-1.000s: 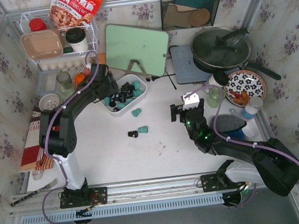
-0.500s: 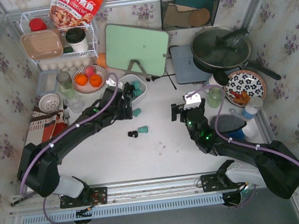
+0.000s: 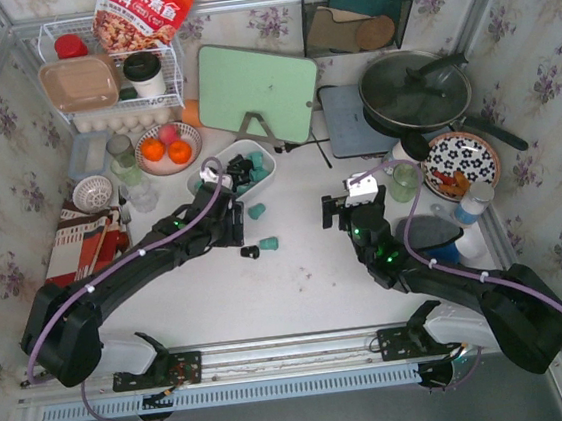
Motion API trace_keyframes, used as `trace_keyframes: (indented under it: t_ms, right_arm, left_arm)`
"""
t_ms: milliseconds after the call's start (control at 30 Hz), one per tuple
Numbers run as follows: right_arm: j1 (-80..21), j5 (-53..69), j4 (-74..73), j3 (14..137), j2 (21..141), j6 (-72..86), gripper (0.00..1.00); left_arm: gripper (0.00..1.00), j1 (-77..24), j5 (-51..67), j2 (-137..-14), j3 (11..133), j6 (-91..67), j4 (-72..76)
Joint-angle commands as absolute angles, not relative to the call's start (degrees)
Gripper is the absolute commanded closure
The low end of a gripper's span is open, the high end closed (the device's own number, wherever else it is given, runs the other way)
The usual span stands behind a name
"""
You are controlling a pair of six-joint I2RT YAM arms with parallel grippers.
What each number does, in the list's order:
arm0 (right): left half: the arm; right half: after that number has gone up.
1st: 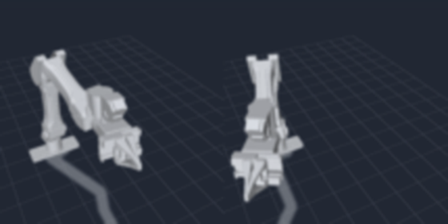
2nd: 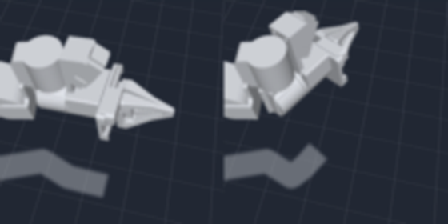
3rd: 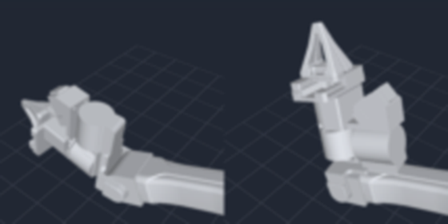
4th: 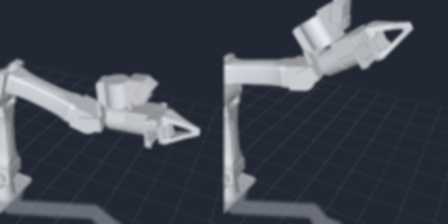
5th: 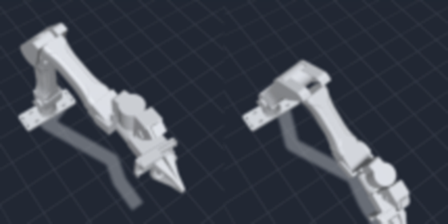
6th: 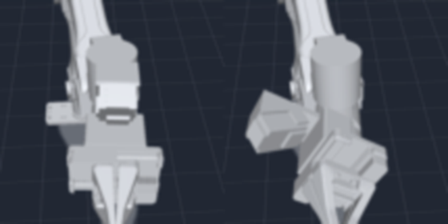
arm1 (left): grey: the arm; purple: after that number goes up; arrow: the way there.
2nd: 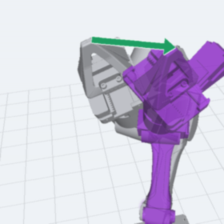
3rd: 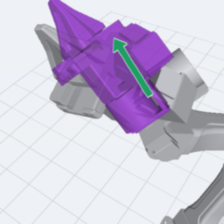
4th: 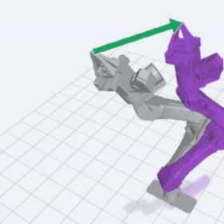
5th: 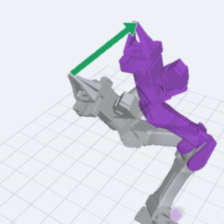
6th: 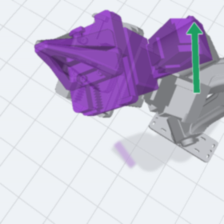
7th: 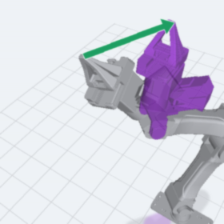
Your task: Mix the coffee capsules in the storage basket
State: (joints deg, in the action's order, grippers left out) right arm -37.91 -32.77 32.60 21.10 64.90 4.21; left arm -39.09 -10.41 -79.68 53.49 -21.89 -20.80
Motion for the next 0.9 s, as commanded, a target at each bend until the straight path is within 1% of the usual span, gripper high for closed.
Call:
trace_keyframes:
  t_ms: [0, 133, 333, 467, 733, 867]
  right_arm:
    - [-38.0, -32.7, 34.0, 20.9, 65.3, 5.3, 0.00]
    - [-38.0, -31.1, 36.7, 20.3, 66.9, 5.8, 0.00]
    - [-38.0, -25.7, 37.7, 20.6, 67.7, 5.9, 0.00]
    - [-38.1, -25.6, 36.9, 21.0, 67.3, 6.2, 0.00]
    - [-38.1, -23.6, 35.2, 21.1, 64.9, 7.6, 0.00]
    - [-38.1, -22.9, 35.4, 21.1, 64.9, 8.1, 0.00]
  left_arm:
    - [0.35, -39.9, -8.7, -83.0, 53.6, -22.3, -20.0]
    - [0.32, -39.9, -10.0, -84.2, 53.6, -24.0, -19.4]
    - [0.31, -39.9, -8.8, -84.7, 53.7, -27.8, -17.1]
    - [0.31, -39.9, -9.2, -85.6, 53.5, -30.0, -14.7]
    - [0.31, -40.2, -11.0, -90.8, 57.8, -29.7, -15.6]
    - [0.29, -40.4, -10.9, -91.8, 57.3, -28.4, -14.5]
